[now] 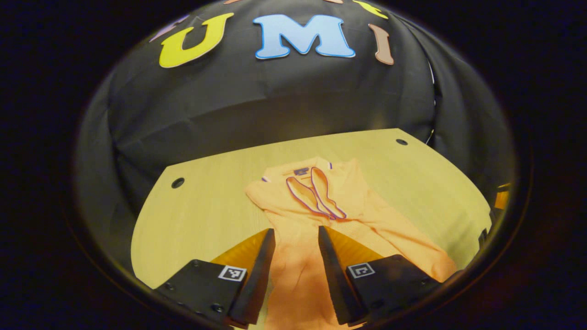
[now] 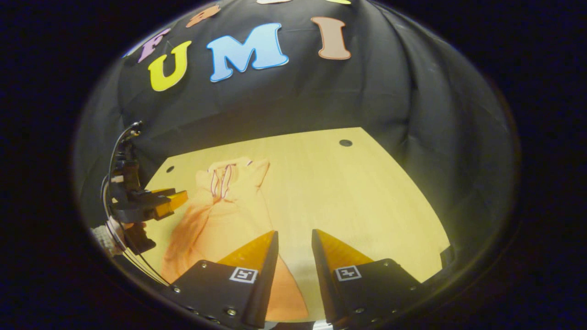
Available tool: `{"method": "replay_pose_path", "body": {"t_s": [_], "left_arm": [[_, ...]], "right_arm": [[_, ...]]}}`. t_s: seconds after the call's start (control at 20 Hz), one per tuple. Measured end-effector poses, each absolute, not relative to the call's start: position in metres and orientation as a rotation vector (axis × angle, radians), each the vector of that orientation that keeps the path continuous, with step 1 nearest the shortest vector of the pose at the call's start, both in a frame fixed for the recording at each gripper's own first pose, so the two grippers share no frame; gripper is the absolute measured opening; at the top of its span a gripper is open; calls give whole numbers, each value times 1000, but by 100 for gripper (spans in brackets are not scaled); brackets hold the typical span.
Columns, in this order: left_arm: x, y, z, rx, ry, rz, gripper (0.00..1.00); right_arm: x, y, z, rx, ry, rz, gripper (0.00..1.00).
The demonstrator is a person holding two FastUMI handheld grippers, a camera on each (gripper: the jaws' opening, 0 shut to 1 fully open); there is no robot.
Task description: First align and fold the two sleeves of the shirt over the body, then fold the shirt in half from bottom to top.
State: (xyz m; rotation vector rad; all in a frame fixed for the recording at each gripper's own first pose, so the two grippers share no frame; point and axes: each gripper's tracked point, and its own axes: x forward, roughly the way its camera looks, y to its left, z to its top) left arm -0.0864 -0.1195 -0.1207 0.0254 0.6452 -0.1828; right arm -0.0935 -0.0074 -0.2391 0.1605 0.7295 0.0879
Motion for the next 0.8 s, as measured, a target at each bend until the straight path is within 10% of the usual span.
{"method": "replay_pose_path", "body": {"t_s": [0.3,0.8], "left_arm": [[-174,-88,-140,20,737,-169,77],[-292,-83,-180,-61,986,-155,97]], "right_arm": [[-118,18,-283,111,876,198,43],[-168,38,-343,8,1180,298,78]]}}
